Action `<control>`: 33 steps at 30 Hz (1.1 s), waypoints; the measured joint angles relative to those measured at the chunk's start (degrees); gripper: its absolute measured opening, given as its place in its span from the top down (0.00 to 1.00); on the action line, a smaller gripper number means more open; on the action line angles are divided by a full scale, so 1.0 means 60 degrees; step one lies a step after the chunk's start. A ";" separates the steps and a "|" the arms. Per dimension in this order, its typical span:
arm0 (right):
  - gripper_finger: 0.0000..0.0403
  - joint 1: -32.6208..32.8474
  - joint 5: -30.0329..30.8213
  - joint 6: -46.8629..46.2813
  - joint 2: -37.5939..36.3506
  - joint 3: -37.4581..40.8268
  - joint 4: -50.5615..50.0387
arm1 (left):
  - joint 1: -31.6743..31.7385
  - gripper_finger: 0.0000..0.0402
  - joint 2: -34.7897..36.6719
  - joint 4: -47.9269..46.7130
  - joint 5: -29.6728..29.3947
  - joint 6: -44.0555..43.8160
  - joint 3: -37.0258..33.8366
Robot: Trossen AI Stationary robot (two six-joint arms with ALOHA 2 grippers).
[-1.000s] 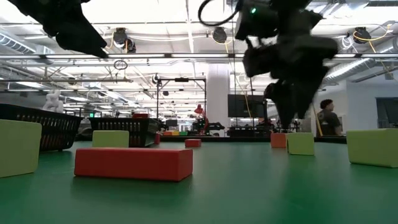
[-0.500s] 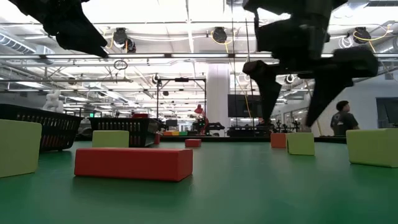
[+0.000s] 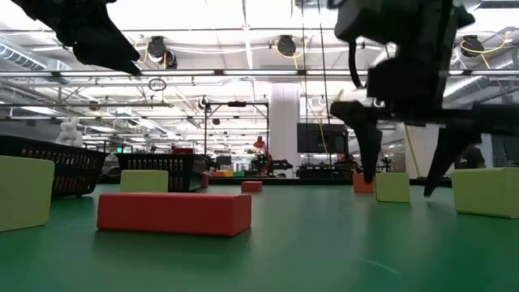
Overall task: Sort & place blocks by color
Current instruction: Put the green block into the bottom black bin
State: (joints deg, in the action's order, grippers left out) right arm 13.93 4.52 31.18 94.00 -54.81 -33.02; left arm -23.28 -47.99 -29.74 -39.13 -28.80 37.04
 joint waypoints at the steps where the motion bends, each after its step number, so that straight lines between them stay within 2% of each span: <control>1: 0.29 -0.0004 -0.0006 -0.0043 0.0000 0.0114 0.0059 | -0.0001 0.27 0.0000 0.0000 0.0001 0.0000 0.0000; 5: 0.40 0.0031 -0.0002 -0.0131 -0.0018 0.0261 0.0159 | -0.0001 0.27 0.0000 0.0000 0.0000 0.0004 0.0000; 10: 0.69 0.0296 -0.0011 -0.0078 -0.0018 0.0283 0.0339 | -0.0001 0.27 0.0000 0.0000 -0.0004 0.0004 0.0000; 17: 0.69 0.0382 0.0024 -0.0622 -0.0018 0.0270 0.0443 | -0.0001 0.27 0.0000 0.0075 -0.0005 -0.0039 0.0000; 20: 0.69 0.0382 0.0053 -0.1107 -0.0004 0.0285 0.1197 | -0.0001 0.27 0.0000 0.0588 -0.0004 0.0284 0.0000; 23: 0.69 0.0330 0.0528 -0.1365 -0.0099 0.0299 0.2541 | -0.0088 0.27 -0.0100 0.1606 0.0018 0.1592 0.0000; 29: 0.69 -0.0481 0.0801 -0.2859 -0.0185 0.0292 0.6123 | -0.0510 0.27 -0.1068 0.4380 -0.0233 0.5992 -0.0004; 33: 0.69 -0.0891 0.0814 -0.3045 0.0126 0.0285 0.8522 | -0.0443 0.27 -0.1997 0.6068 -0.0329 0.7174 -0.0004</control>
State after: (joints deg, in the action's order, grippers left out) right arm 8.59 9.41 12.91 94.75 -53.10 18.12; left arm -25.94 -59.97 6.67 -41.11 14.25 37.01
